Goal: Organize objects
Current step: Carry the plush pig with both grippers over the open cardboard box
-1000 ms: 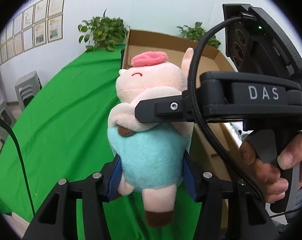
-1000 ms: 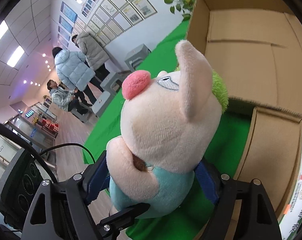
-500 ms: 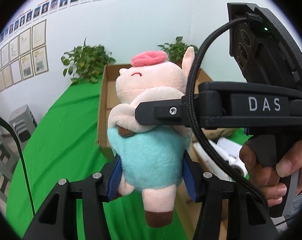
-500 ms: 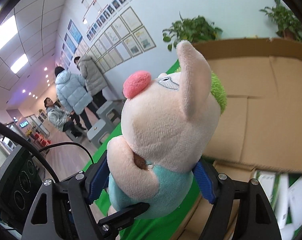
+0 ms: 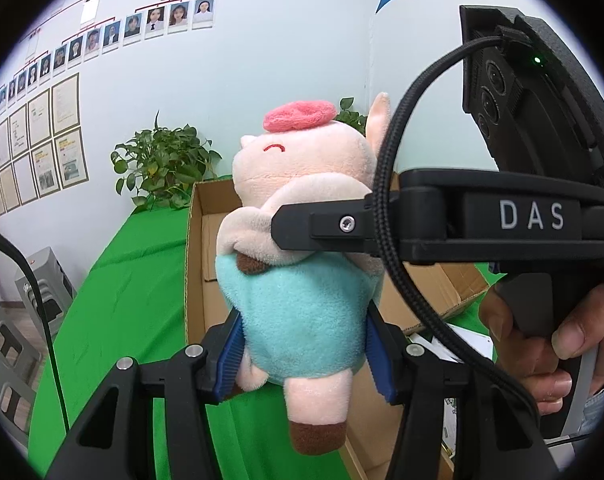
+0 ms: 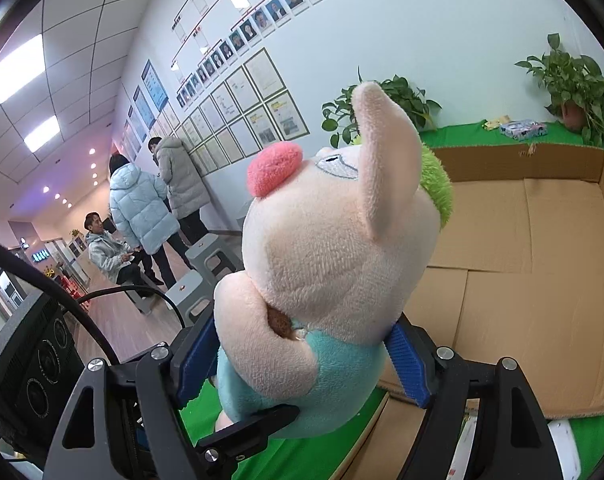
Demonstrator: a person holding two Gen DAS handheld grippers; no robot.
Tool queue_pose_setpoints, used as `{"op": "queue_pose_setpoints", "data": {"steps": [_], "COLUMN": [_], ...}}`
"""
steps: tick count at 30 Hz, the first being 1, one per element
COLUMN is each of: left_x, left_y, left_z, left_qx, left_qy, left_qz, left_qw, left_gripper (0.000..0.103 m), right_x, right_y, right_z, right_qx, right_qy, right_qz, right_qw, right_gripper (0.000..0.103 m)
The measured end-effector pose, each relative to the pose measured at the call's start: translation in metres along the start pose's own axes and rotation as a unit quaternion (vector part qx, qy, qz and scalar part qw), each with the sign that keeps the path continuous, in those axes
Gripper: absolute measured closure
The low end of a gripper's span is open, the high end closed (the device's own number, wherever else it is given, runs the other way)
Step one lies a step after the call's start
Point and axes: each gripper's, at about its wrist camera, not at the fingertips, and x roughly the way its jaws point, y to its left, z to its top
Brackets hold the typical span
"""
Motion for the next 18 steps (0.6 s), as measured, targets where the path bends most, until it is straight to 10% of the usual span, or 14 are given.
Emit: {"op": "queue_pose_setpoints", "data": {"steps": [18], "left_x": [0.012], "left_y": [0.002], "left_z": [0.008], "left_qx": [0.002], "left_qy": [0.006], "left_qz": [-0.007], "left_qw": [1.0000], "left_gripper": [0.050], "right_x": [0.036], "right_y": [-0.010], "right_z": [0.021], "right_qx": [0.005], "right_qy": [-0.001], "right_qz": [-0.008], "right_qw": [1.000], "right_gripper": [0.028]}}
